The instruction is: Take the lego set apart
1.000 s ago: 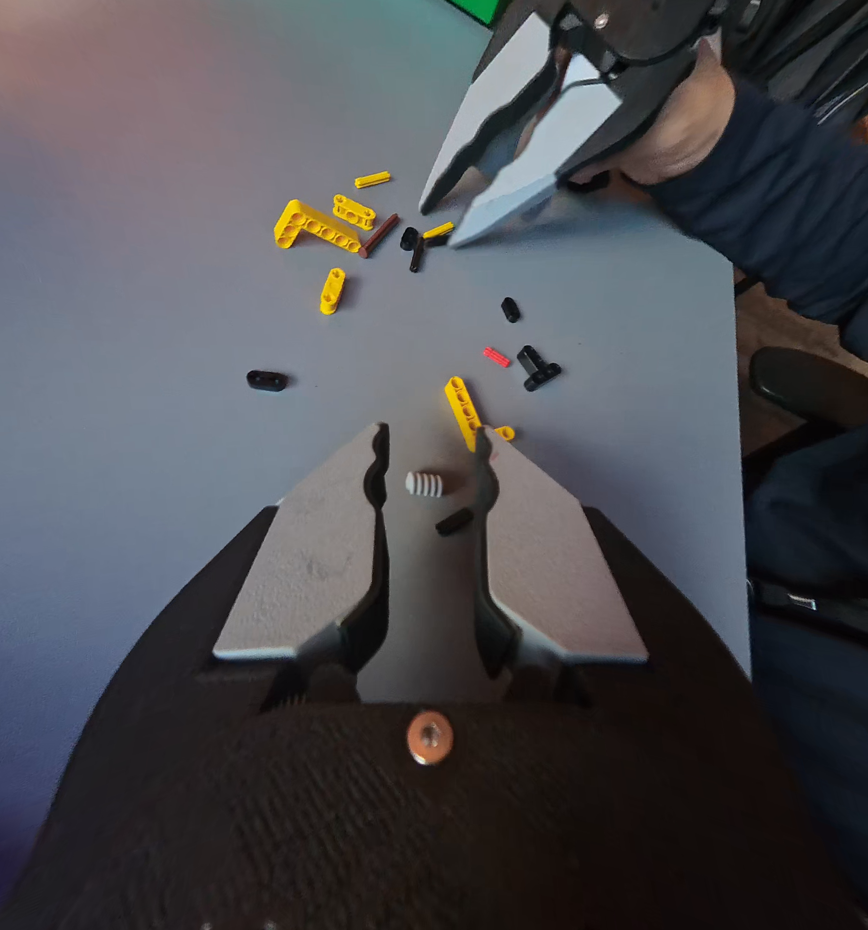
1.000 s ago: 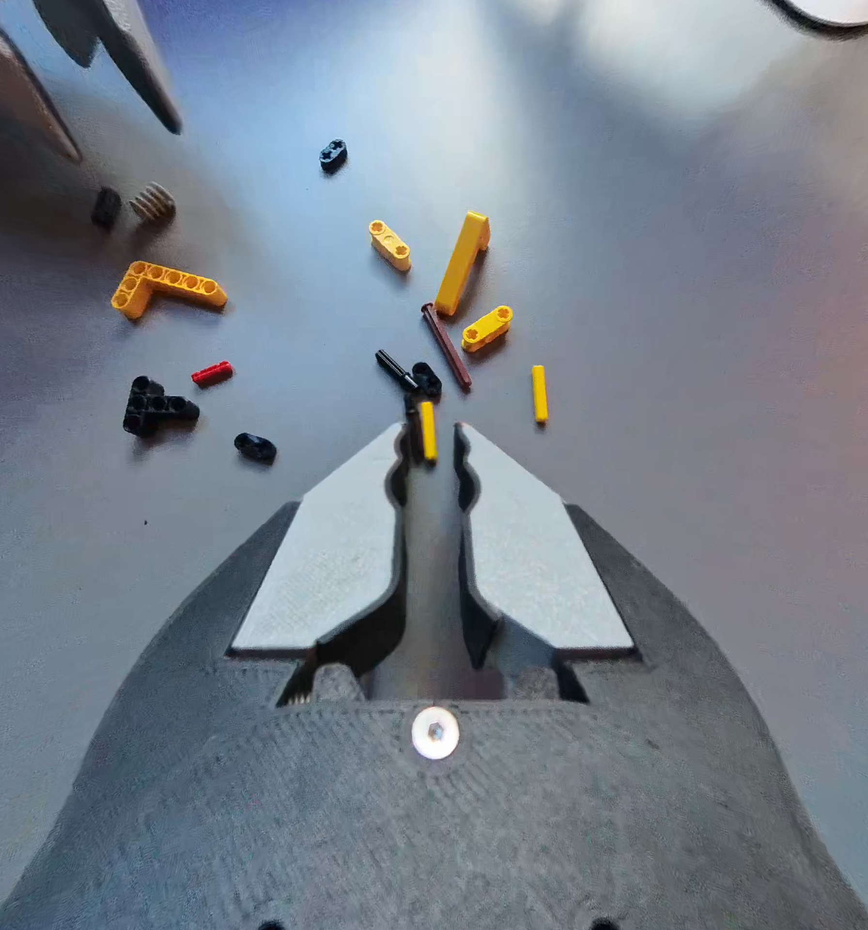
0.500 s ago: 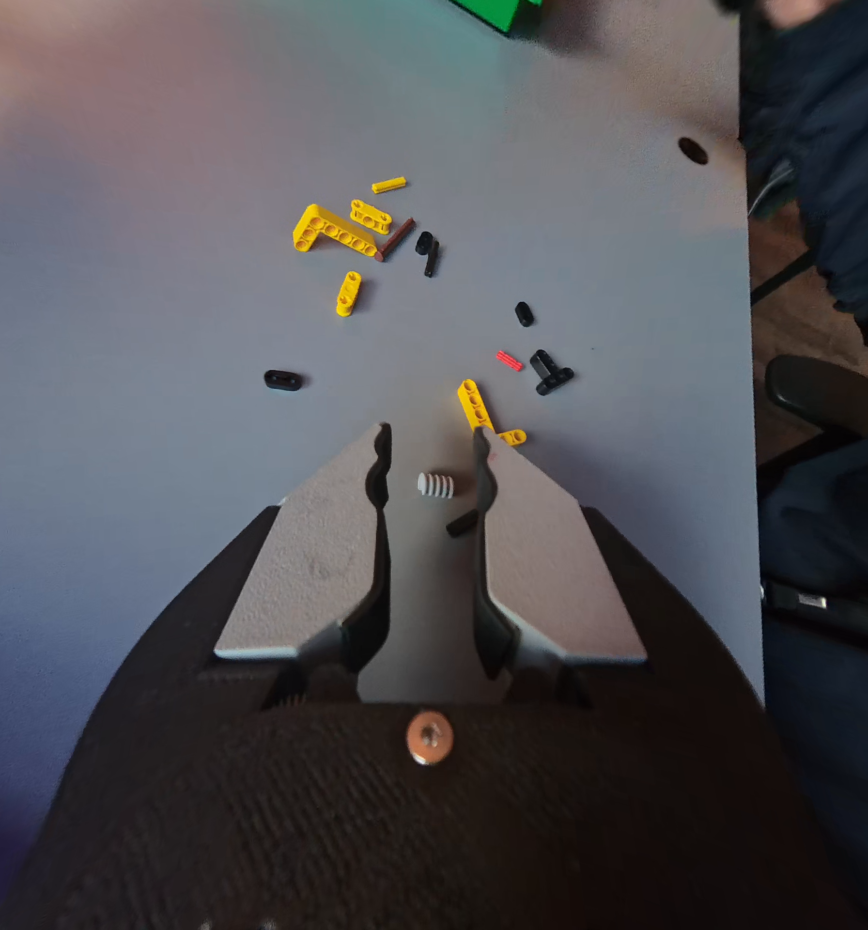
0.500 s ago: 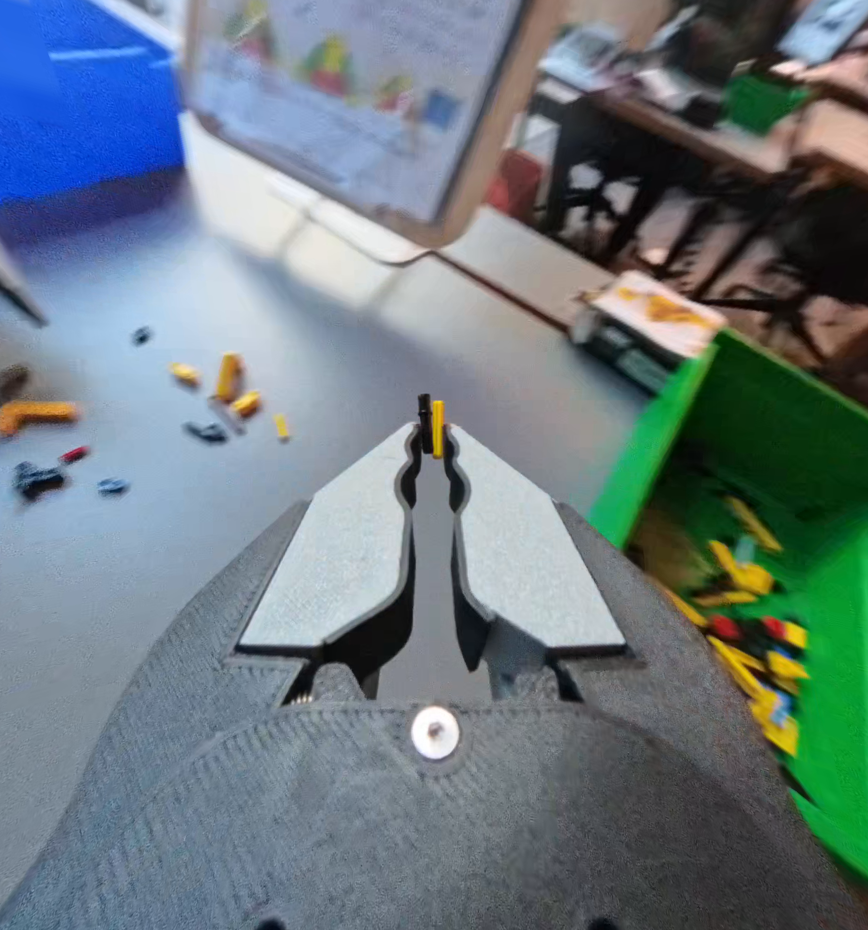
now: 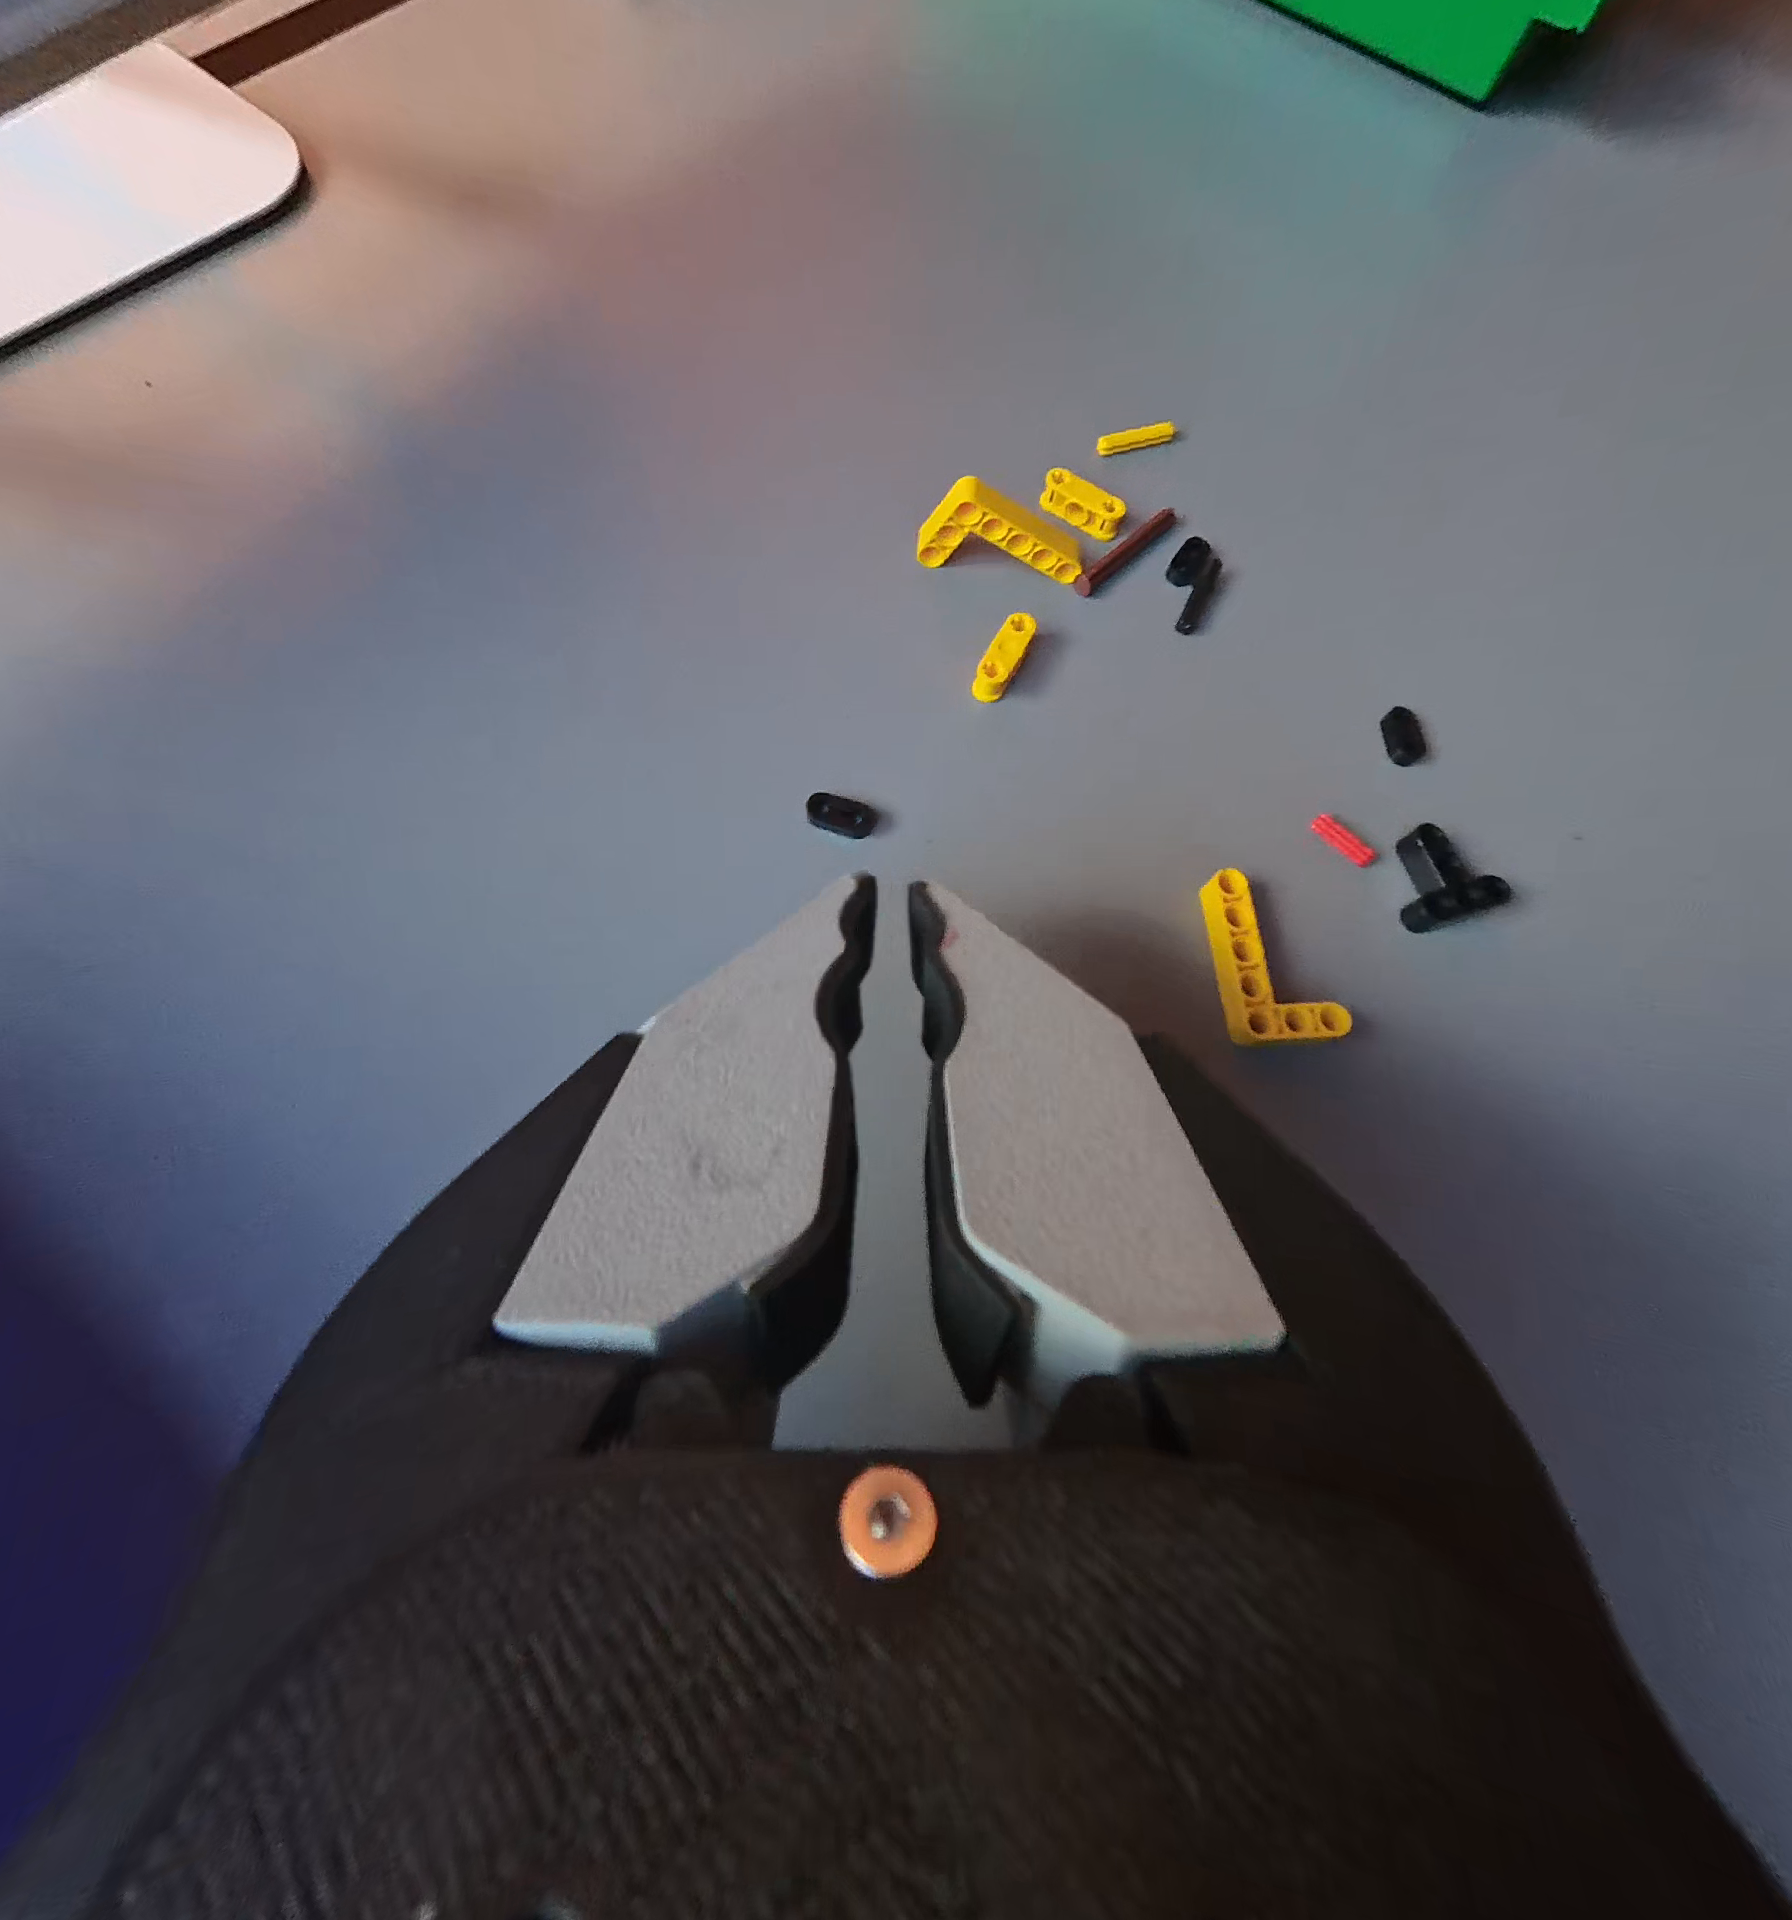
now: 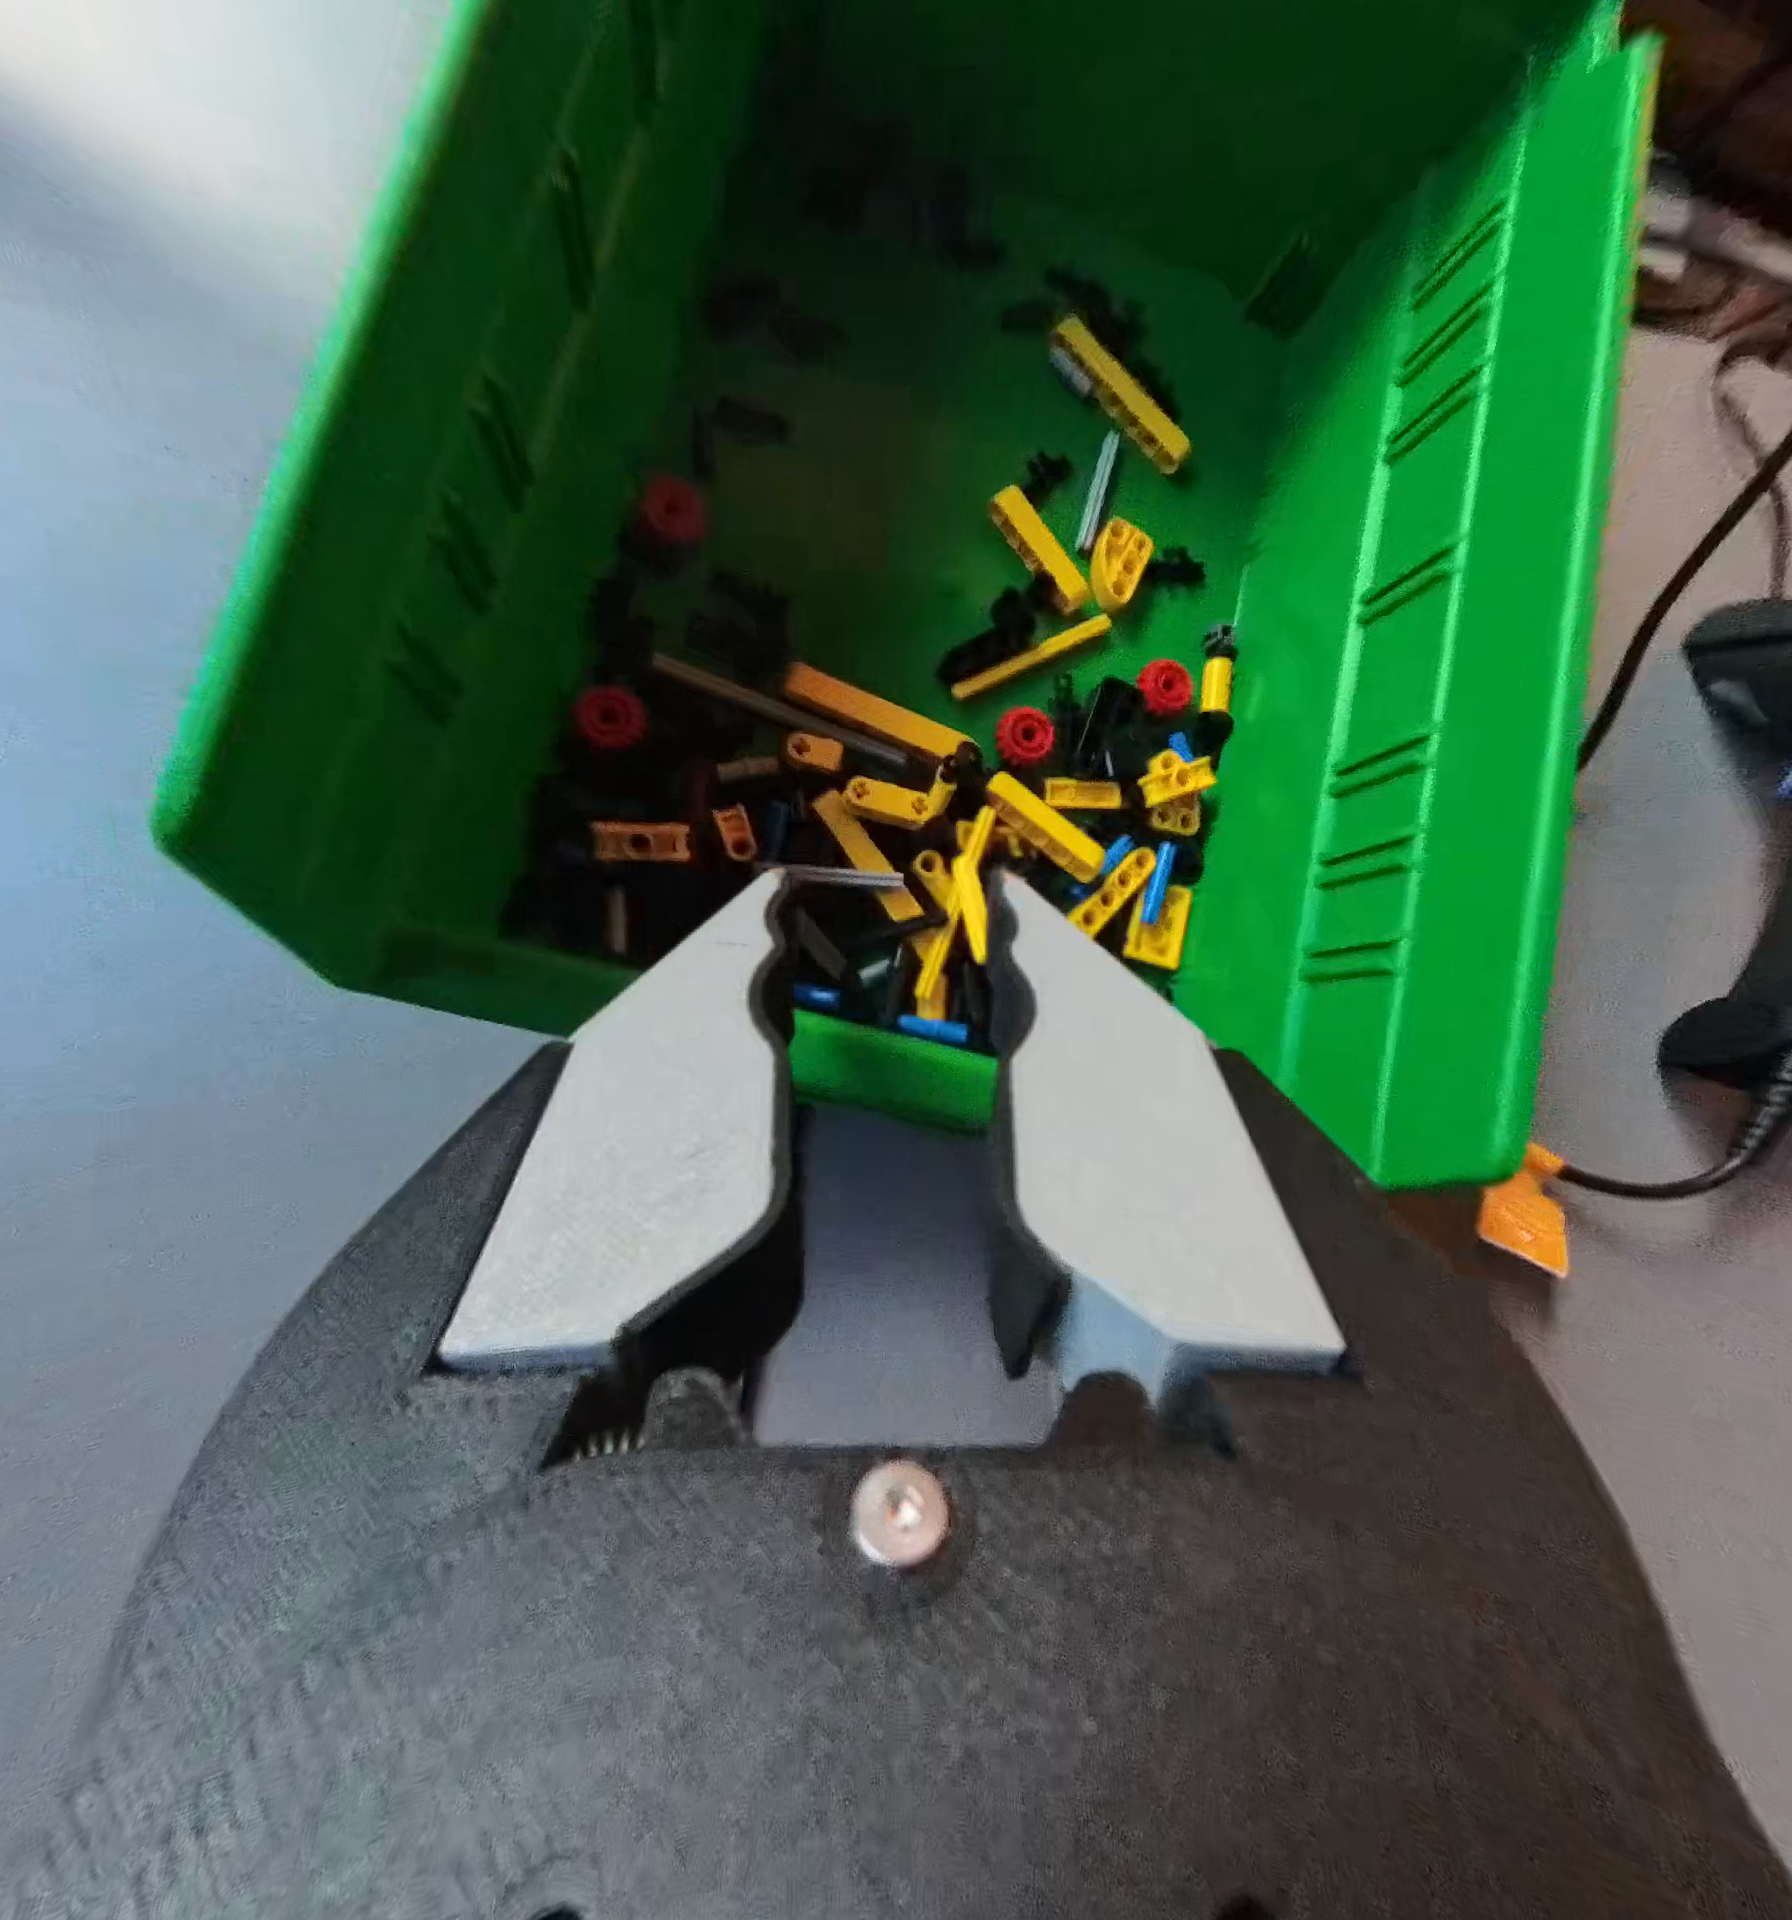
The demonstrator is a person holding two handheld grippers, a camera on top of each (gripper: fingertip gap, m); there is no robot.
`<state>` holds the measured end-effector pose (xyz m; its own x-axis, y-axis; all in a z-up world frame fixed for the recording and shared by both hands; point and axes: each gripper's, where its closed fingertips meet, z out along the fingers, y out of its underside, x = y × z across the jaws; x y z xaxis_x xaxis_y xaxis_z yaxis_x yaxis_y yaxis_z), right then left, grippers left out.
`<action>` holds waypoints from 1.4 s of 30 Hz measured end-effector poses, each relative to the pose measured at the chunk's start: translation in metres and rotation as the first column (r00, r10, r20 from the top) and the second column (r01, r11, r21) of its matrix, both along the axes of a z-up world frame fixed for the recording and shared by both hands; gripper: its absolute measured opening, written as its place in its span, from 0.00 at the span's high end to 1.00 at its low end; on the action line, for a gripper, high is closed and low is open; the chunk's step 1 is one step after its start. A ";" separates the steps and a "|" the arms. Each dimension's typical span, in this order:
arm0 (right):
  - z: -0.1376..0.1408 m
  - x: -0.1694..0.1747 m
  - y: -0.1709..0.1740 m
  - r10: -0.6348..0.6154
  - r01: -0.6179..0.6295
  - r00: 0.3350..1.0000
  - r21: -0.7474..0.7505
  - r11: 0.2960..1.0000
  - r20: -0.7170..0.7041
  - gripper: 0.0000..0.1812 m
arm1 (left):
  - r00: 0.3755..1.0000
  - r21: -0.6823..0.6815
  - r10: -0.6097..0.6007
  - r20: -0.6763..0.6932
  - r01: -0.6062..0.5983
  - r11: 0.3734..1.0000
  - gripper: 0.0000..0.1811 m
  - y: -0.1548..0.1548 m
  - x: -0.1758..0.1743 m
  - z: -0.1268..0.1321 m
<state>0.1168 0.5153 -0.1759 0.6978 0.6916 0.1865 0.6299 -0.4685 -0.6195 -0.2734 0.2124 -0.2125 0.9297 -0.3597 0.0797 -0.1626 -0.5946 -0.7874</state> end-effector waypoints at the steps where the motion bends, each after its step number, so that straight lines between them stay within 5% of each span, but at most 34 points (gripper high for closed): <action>1: 0.010 -0.010 -0.003 0.047 -0.044 0.997 0.052 0.998 -0.053 0.86 | 1.000 -0.002 0.001 -0.017 -0.001 1.000 0.97 -0.001 -0.002 -0.001; 5: -0.010 -0.013 -0.020 0.093 -0.093 0.996 -0.049 0.994 0.002 0.90 | 0.999 -0.010 0.003 -0.037 -0.003 1.000 0.97 -0.002 -0.005 -0.003; 9: 0.060 -0.054 -0.034 0.153 -0.110 0.943 0.155 0.982 -0.296 0.85 | 1.000 -0.007 -0.002 -0.030 0.002 1.000 0.97 -0.003 -0.003 -0.001; 12: 0.089 -0.117 -0.083 0.333 -0.269 0.843 0.204 0.941 -0.423 0.79 | 1.000 -0.009 -0.007 -0.027 0.007 1.000 0.97 -0.003 -0.002 -0.001; 17: 0.019 -0.243 -0.193 0.608 -0.664 0.665 0.030 0.747 -0.433 0.73 | 0.999 -0.015 -0.018 -0.040 0.017 1.000 0.97 -0.004 0.000 -0.003; 22: -0.027 -0.315 -0.223 0.671 -0.732 0.645 -0.044 0.680 -0.366 0.68 | 1.000 -0.031 -0.009 -0.029 0.008 0.999 0.97 -0.004 -0.004 -0.007; 27: -0.059 -0.335 -0.219 0.718 -0.745 0.666 -0.132 0.654 -0.201 0.89 | 1.000 -0.022 -0.013 -0.020 0.013 1.000 0.98 -0.005 -0.004 -0.002; 29: -0.036 -0.332 -0.216 0.713 -0.746 0.661 -0.100 0.658 -0.236 0.97 | 1.000 -0.014 -0.017 -0.015 0.017 1.000 0.98 -0.006 -0.003 0.001; 32: 0.020 -0.300 -0.189 0.679 -0.691 0.680 0.066 0.720 -0.278 0.96 | 0.999 -0.011 -0.029 -0.013 0.029 1.000 0.98 -0.007 -0.001 0.003; 37: 0.074 -0.146 -0.063 0.292 -0.243 0.943 0.268 0.932 -0.160 0.89 | 0.999 -0.036 -0.047 -0.025 0.046 0.998 0.96 -0.008 0.005 -0.004; 39: 0.076 -0.089 -0.030 0.158 -0.106 0.968 0.254 0.961 -0.195 0.83 | 0.999 -0.045 -0.038 -0.038 0.037 0.998 0.94 -0.006 0.004 -0.009; 42: 0.029 -0.028 -0.002 -0.016 0.022 0.995 0.060 0.998 -0.100 0.77 | 0.994 -0.092 -0.009 -0.106 -0.001 0.996 0.92 -0.004 -0.008 -0.023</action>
